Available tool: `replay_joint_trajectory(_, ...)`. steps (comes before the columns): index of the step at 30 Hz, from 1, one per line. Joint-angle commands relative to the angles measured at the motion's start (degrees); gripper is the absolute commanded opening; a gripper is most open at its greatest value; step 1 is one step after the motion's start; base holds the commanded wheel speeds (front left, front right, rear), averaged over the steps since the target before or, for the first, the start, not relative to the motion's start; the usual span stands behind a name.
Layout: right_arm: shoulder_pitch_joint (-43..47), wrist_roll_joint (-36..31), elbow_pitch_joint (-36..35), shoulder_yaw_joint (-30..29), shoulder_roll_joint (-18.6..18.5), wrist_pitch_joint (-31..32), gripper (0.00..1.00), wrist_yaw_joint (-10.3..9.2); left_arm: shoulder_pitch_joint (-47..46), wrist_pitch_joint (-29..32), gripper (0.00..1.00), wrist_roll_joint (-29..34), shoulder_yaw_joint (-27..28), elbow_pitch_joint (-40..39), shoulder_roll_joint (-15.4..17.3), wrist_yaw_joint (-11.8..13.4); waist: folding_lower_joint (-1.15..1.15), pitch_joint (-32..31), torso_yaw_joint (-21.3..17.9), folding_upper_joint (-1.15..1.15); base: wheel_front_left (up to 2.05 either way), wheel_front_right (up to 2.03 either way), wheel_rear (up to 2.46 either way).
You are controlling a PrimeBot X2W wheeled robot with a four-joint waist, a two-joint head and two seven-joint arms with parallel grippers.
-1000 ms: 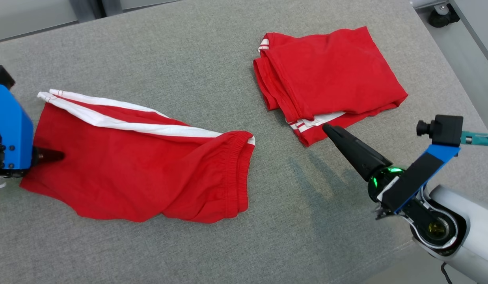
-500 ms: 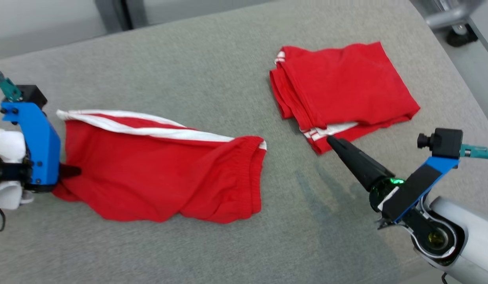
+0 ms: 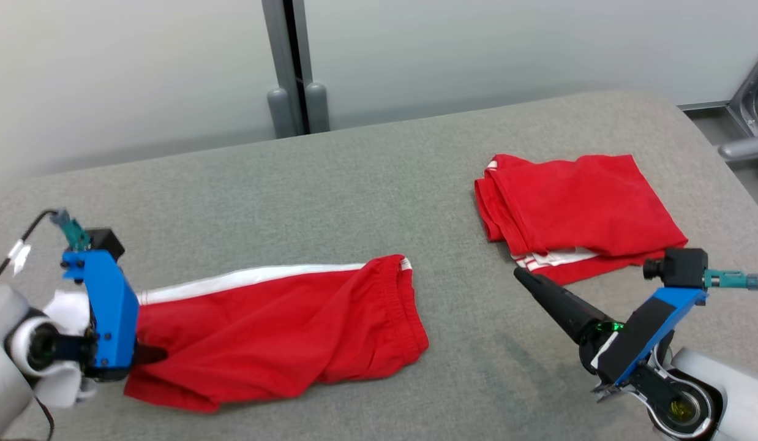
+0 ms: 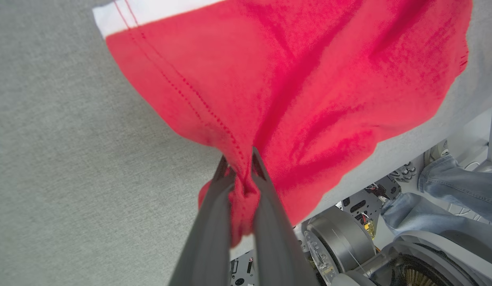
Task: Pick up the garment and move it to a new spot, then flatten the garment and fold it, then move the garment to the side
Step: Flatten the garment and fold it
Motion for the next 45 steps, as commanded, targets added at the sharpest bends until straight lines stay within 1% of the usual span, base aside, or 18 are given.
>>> replay_joint_trajectory(1, 0.84, 0.11, 0.34, 0.56, 0.07, -0.15, 1.0, 0.03, 2.02, -1.19, 0.0, -0.13, -0.31, -0.03, -0.09, 0.45, 0.01, -0.58, 0.52, 0.01, 0.0, 0.0, 0.0)
replay_joint_trajectory(2, 0.75, 0.12, 0.44, 0.92, 0.24, -0.23, 1.0, 0.04, 3.08, -2.05, 0.14, -0.05, -0.4, 0.2, -0.14, 0.77, 0.01, -0.89, 0.78, 0.01, 0.0, 0.0, 0.0)
replay_joint_trajectory(3, 0.8, 0.17, 0.68, 1.29, 0.27, -0.3, 1.0, 0.03, 4.28, -2.61, 0.45, 0.27, -0.65, 0.56, -0.42, 0.96, 0.01, -1.35, 1.1, 0.01, 0.0, 0.0, 0.0)
replay_joint_trajectory(4, 0.83, 0.23, 0.93, 1.56, 0.27, -0.4, 1.0, 0.03, 5.29, -3.13, 0.91, 0.72, -0.88, 1.04, -0.47, 1.31, 0.01, -1.73, 1.36, 0.01, 0.0, 0.0, 0.0)
replay_joint_trajectory(5, 0.9, 0.24, 1.21, 1.87, 0.32, -0.46, 1.0, 0.03, 6.05, -3.77, 1.0, 1.11, -1.02, 1.47, -0.59, 1.5, 0.01, -2.15, 1.61, 0.01, 0.0, 0.0, 0.0)
replay_joint_trajectory(8, 1.23, -0.21, 2.34, 2.54, 0.49, -0.81, 1.0, 0.03, 7.87, -7.98, 1.0, 1.7, -0.4, 2.16, -1.1, 1.21, 0.01, -3.68, 2.28, 0.01, 0.0, 0.0, 0.0)
replay_joint_trajectory(10, 1.25, -1.63, 3.41, 1.87, 0.72, -1.23, 1.0, 0.03, 7.97, -13.88, 1.0, 3.59, 0.86, 1.57, -0.73, 0.14, 0.01, -4.8, 2.8, 0.01, 0.0, 0.0, 0.0)
replay_joint_trajectory(13, 2.26, -3.89, 4.81, -2.11, 1.76, -1.54, 1.0, 0.03, 6.9, -23.38, 1.0, 9.34, 1.66, 0.46, 1.43, -0.67, 0.01, -5.95, 3.79, 0.01, 0.0, 0.0, 0.0)
replay_joint_trajectory(15, 3.68, -6.91, 5.61, -6.72, 2.93, -1.52, 1.0, 0.03, 6.72, -30.23, 1.0, 11.75, 3.24, -0.54, 2.51, -0.07, 0.01, -6.5, 4.54, 0.01, 0.0, 0.0, 0.0)
replay_joint_trajectory(22, 10.99, -24.86, 10.04, -24.85, 8.03, -1.55, 1.0, 0.03, 10.92, -54.08, 1.0, 15.91, 10.23, -7.1, 5.5, 10.74, 0.01, -8.12, 7.75, 0.01, 0.0, 0.0, 0.0)
replay_joint_trajectory(24, 13.6, -31.78, 11.08, -30.97, 10.66, -1.53, 1.0, 0.03, 13.35, -60.62, 1.0, 17.01, 11.72, -9.9, 6.32, 14.74, 0.01, -8.46, 8.68, 0.01, 0.0, 0.0, 0.0)
replay_joint_trajectory(25, 16.38, -39.49, 11.51, -37.16, 13.51, -1.55, 1.0, 0.03, 16.26, -65.23, 1.0, 17.98, 13.96, -13.06, 6.01, 18.56, 0.01, -8.72, 9.51, 0.01, 0.0, 0.0, 0.0)
replay_joint_trajectory(28, 21.94, -49.16, 9.41, -46.45, 18.76, -1.53, 1.0, 0.03, 21.57, -66.46, 1.0, 22.44, 21.98, -17.56, 3.06, 23.79, 0.01, -8.83, 10.83, 0.01, 0.0, 0.0, 0.0)
replay_joint_trajectory(31, 27.13, -58.95, 6.5, -53.38, 23.14, -1.53, 1.0, 0.03, 31.16, -66.46, 1.0, 30.72, 31.5, -21.07, -2.16, 26.84, 0.01, -8.77, 11.35, 0.01, 0.0, 0.0, 0.0)
replay_joint_trajectory(33, 30.55, -64.84, 4.81, -56.94, 26.04, -1.54, 1.0, 0.03, 37.14, -66.49, 1.0, 36.06, 38.4, -22.94, -6.29, 26.98, 0.01, -8.77, 11.49, 0.01, 0.0, 0.0, 0.0)
replay_joint_trajectory(38, 36.61, -73.21, 3.37, -61.81, 32.49, -1.55, 1.0, 0.03, 50.02, -66.5, 1.0, 47.31, 52.25, -26.45, -17.71, 23.88, 0.01, -8.75, 11.06, 0.01, 0.0, 0.0, 0.0)
replay_joint_trajectory(41, 38.56, -76.83, 3.87, -63.25, 34.97, -1.55, 1.0, 0.03, 55.42, -66.51, 1.0, 52.67, 58.49, -28.01, -23.89, 20.62, 0.01, -8.59, 10.58, 0.01, 0.0, 0.0, 0.0)
replay_joint_trajectory(45, 39.17, -79.64, 5.54, -62.95, 35.94, -1.5, 1.0, 0.03, 58.92, -66.52, 1.0, 57.76, 61.71, -26.64, -29.49, 14.77, 0.01, -8.27, 10.41, 0.01, 0.0, 0.0, 0.0)
